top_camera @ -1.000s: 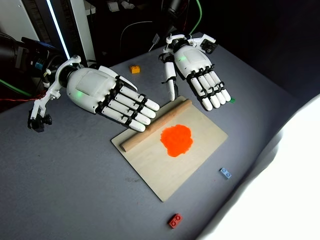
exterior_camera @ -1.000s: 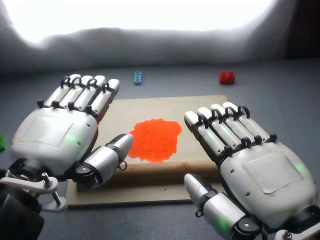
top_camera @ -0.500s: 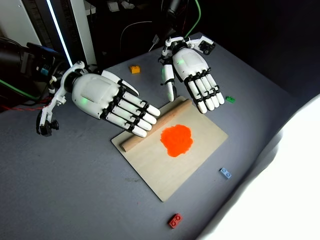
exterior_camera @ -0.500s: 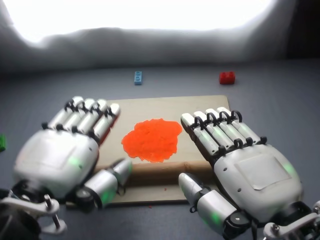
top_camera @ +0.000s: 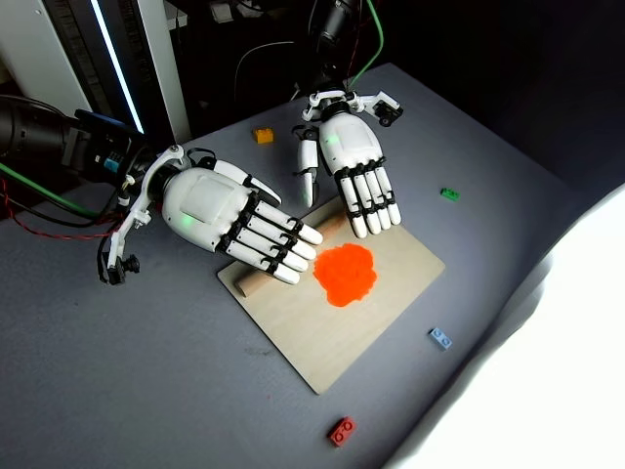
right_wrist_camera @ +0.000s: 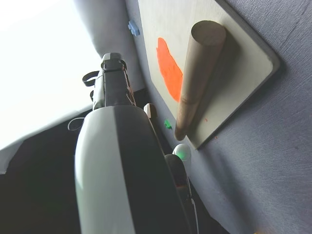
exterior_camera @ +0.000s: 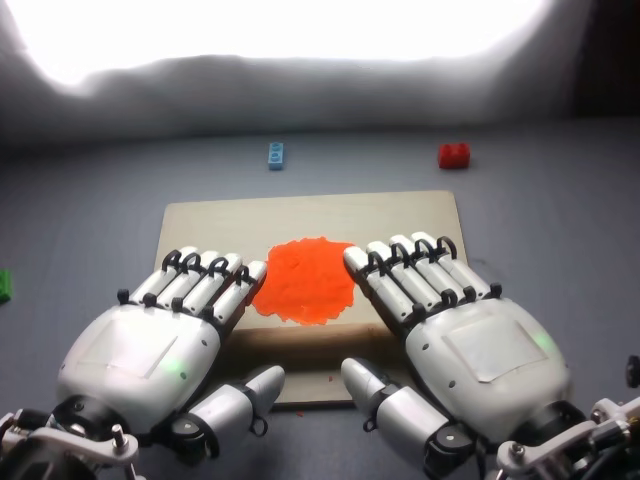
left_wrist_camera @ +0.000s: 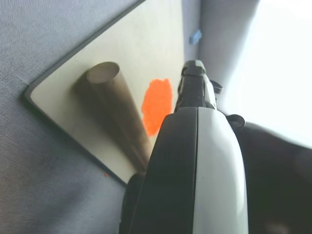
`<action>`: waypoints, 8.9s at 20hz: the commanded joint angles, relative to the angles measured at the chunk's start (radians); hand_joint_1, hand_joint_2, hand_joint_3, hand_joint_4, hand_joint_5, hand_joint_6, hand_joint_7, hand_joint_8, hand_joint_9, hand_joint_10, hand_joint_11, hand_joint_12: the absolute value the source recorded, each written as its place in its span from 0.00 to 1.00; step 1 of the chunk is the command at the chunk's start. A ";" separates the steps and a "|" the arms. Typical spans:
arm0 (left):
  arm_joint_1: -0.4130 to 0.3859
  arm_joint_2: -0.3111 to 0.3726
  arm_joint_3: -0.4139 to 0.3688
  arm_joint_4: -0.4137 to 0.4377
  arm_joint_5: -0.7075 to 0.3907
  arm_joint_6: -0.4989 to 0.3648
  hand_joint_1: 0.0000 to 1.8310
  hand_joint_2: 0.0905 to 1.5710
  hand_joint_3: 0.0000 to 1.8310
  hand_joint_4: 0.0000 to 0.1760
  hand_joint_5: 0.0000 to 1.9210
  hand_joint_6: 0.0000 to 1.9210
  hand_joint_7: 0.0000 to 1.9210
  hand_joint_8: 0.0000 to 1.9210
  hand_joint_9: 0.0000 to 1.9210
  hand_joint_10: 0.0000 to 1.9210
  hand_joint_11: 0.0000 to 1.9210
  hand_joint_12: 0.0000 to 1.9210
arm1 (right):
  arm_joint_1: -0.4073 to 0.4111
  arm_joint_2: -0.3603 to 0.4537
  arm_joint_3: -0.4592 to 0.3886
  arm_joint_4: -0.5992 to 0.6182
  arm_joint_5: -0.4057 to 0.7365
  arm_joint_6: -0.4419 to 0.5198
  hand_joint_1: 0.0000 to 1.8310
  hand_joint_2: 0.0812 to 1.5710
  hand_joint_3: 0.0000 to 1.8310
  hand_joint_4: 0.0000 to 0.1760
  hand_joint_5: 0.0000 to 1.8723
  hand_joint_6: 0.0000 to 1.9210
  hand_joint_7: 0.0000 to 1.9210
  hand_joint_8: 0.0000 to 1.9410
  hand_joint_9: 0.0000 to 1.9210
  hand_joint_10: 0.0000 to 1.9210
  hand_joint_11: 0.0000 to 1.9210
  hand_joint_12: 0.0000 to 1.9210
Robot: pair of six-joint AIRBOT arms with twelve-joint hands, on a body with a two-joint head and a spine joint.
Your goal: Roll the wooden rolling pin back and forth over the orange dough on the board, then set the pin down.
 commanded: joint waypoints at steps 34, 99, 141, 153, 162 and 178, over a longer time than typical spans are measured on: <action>0.008 -0.094 0.134 0.064 -0.103 -0.036 0.00 0.88 0.00 0.00 0.00 0.00 0.00 0.00 0.00 0.00 0.00 0.00 | -0.001 -0.161 0.271 -0.081 0.034 0.084 0.00 0.96 0.01 0.00 0.02 0.00 0.01 0.00 0.00 0.00 0.00 0.00; -0.102 -0.197 0.345 -0.022 -0.031 -0.133 0.00 0.89 0.00 0.00 0.00 0.00 0.00 0.00 0.00 0.00 0.00 0.00 | 0.061 -0.179 0.423 -0.051 -0.093 0.152 0.00 0.95 0.00 0.00 0.05 0.01 0.04 0.00 0.02 0.00 0.00 0.00; -0.165 -0.222 0.398 -0.041 -0.005 -0.116 0.00 0.89 0.00 0.00 0.00 0.00 0.00 0.00 0.00 0.00 0.00 0.00 | 0.105 -0.184 0.526 -0.021 -0.179 0.187 0.00 0.94 0.00 0.00 0.04 0.00 0.03 0.01 0.01 0.00 0.00 0.00; -0.190 -0.231 0.434 -0.052 0.029 -0.109 0.00 0.89 0.00 0.00 0.00 0.00 0.00 0.00 0.00 0.00 0.00 0.00 | 0.125 -0.190 0.565 -0.002 -0.205 0.204 0.00 0.94 0.00 0.00 0.03 0.00 0.03 0.00 0.01 0.00 0.00 0.00; -0.202 -0.241 0.460 -0.071 0.055 -0.118 0.00 0.88 0.00 0.00 0.00 0.00 0.00 0.00 0.00 0.00 0.00 0.00 | 0.132 -0.218 0.585 0.001 -0.148 0.145 0.00 0.94 0.00 0.00 0.04 0.00 0.03 0.00 0.01 0.00 0.00 0.00; -0.217 -0.258 0.495 -0.084 0.076 -0.112 0.00 0.88 0.00 0.00 0.00 0.00 0.00 0.00 0.00 0.00 0.00 0.00 | 0.155 -0.240 0.626 0.055 -0.147 0.120 0.00 0.92 0.00 0.00 0.04 0.00 0.04 0.00 0.02 0.00 0.00 0.00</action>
